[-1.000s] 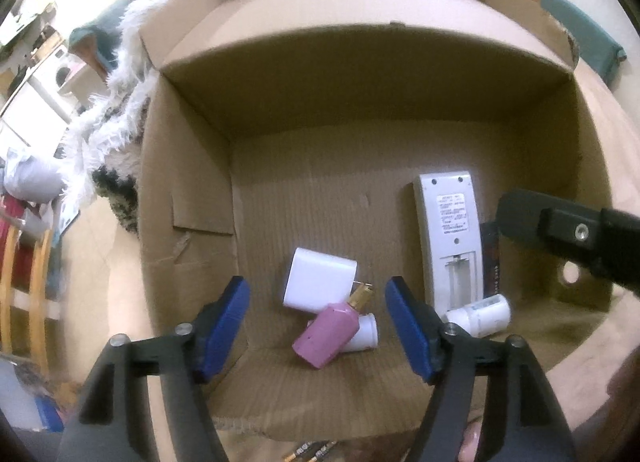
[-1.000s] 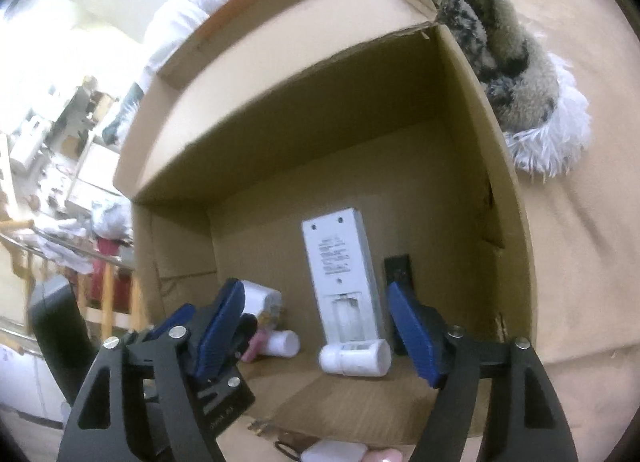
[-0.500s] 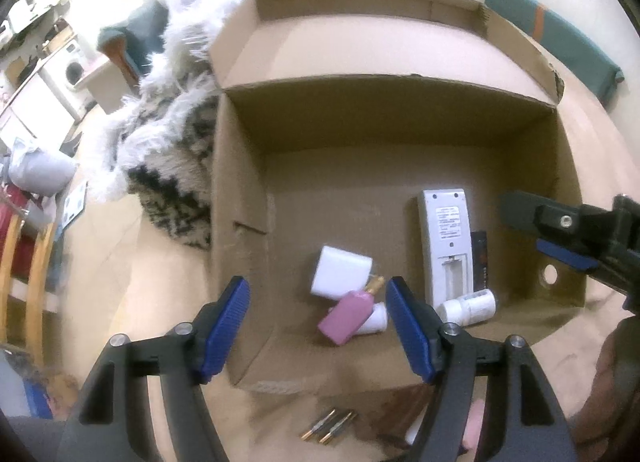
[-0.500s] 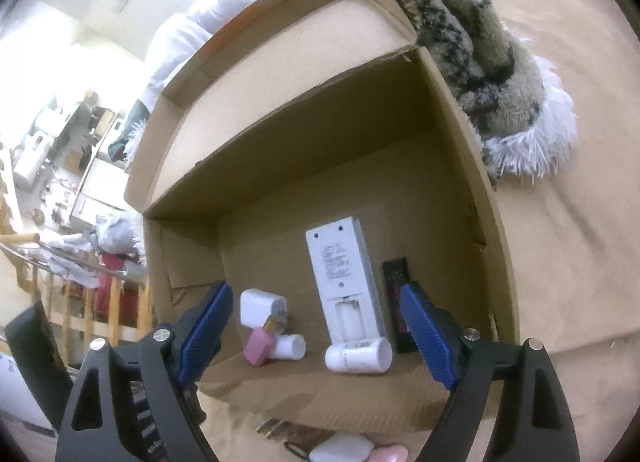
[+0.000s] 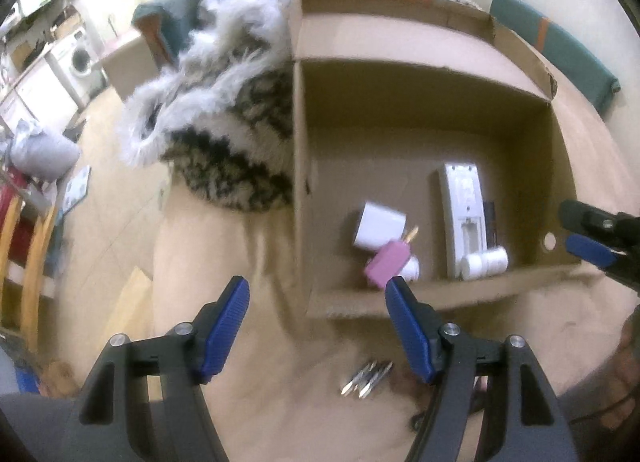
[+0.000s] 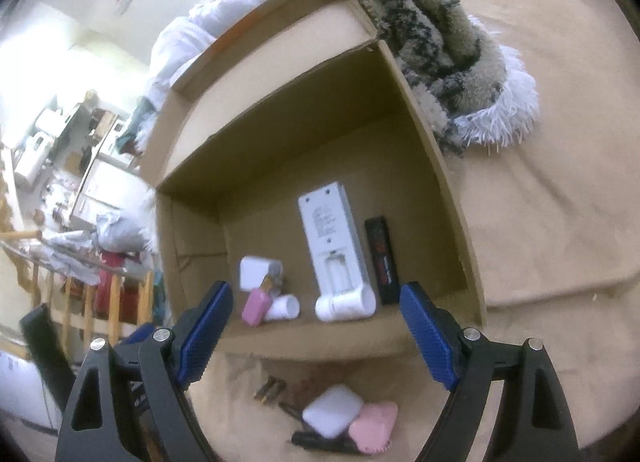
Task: Organize rigid objects
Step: 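Lift both open grippers out of the box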
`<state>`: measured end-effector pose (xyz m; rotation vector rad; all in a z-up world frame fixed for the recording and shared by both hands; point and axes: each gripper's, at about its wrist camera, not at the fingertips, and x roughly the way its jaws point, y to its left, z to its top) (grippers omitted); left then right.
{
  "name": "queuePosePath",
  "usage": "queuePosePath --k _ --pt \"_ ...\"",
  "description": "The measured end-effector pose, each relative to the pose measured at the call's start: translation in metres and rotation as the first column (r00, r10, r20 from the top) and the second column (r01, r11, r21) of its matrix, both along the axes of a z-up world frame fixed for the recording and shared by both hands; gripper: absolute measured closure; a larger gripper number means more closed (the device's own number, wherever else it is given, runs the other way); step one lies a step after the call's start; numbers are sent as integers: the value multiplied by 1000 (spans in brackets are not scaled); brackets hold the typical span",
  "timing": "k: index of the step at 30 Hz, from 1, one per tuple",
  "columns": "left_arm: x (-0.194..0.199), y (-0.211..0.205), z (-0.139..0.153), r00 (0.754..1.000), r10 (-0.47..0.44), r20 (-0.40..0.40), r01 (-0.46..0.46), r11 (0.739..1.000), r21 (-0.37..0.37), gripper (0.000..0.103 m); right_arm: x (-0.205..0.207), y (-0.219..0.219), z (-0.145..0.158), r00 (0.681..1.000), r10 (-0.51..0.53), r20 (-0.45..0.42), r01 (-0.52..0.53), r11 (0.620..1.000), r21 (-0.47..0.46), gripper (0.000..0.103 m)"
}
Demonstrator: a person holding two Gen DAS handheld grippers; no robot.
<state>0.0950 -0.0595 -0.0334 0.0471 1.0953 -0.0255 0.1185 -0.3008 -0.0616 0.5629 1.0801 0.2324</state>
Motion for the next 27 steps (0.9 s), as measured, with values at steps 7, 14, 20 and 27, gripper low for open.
queuePosePath --k 7,14,20,27 --pt "-18 20 -5 999 26 -36 -28 999 -37 35 -27 9 -2 999 31 -22 -31 999 -16 12" --pt "-21 31 -34 995 27 -92 -34 996 -79 35 -49 19 -18 997 18 -74 -21 999 -39 12" --pt "-23 30 -60 981 -10 -196 -18 990 -141 35 -44 21 -32 993 0 -116 -7 998 -61 12" --pt "-22 8 -84 961 -92 -259 50 985 -165 55 -34 30 -41 989 17 -147 -30 996 -86 12"
